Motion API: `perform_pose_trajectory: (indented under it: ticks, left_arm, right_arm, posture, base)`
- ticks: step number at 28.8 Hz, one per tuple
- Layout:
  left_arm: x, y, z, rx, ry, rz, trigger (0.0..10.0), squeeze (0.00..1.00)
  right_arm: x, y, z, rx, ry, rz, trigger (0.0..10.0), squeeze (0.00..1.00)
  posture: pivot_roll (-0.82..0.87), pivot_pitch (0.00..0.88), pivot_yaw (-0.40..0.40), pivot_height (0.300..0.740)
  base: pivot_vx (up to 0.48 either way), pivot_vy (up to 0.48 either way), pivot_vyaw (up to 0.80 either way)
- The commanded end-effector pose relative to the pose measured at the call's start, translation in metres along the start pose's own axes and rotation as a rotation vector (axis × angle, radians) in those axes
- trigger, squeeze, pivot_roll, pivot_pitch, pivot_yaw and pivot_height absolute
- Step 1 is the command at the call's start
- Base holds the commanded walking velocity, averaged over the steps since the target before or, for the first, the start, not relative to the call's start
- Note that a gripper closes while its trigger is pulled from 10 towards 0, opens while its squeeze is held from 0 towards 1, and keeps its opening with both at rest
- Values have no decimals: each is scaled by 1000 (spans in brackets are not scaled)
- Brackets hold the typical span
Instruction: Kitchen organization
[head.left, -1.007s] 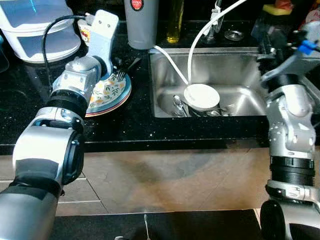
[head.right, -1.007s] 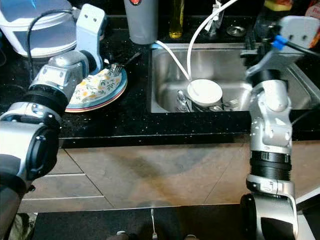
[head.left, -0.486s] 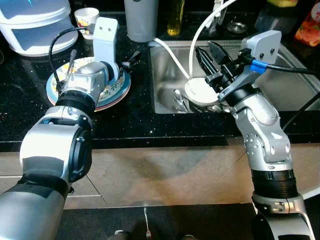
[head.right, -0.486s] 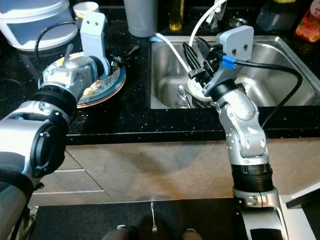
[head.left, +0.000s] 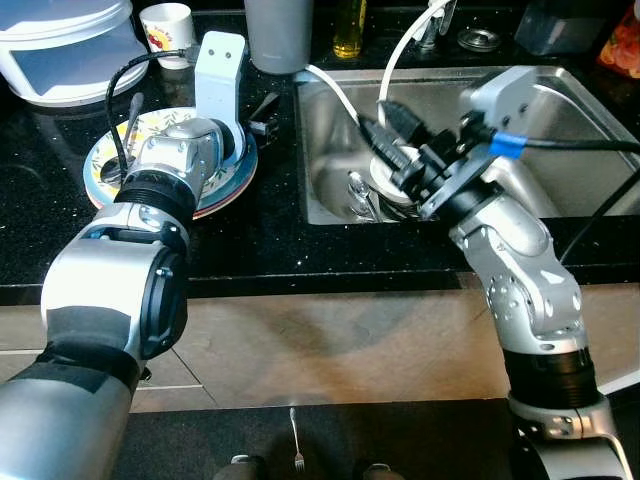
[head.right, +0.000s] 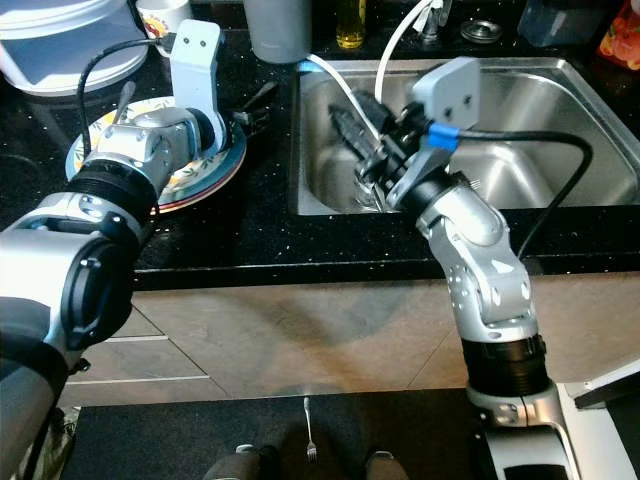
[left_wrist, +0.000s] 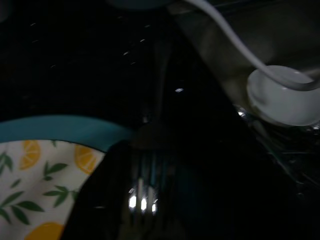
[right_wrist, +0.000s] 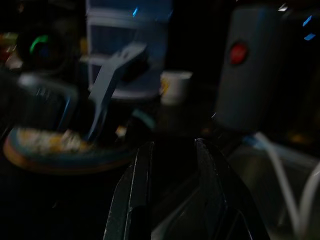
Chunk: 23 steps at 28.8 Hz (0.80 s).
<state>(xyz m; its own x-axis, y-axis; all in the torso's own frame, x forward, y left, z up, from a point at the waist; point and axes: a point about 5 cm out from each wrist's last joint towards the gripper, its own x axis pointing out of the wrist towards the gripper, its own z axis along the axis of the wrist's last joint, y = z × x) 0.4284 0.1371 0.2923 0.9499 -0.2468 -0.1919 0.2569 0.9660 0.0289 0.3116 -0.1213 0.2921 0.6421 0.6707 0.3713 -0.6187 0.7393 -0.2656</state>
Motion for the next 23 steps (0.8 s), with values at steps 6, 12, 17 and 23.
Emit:
perform_pose_trajectory:
  ticks: [6,12,17,23]
  left_arm:
    - [4,0,-45,-38,175,33,0,0]
    - [5,-4,-34,-57,125,23,0,0]
    - [2,-7,12,0,-113,47,0,0]
    - [-4,-29,52,31,-316,-66,10000,0]
  right_arm:
    - [-14,18,-15,-31,121,163,10000,0]
    - [-16,7,-17,-56,145,121,10000,0]
    - [-15,1,-11,-63,125,86,10000,0]
    - [-14,-4,-10,-62,111,65,10000,0]
  posture:
    - [56,200,50,740]
    - [48,175,44,740]
    - [48,166,42,740]
    - [49,152,40,740]
  base:
    - [0,0,0]
    - [0,0,0]
    - [0,0,0]
    - [0,0,0]
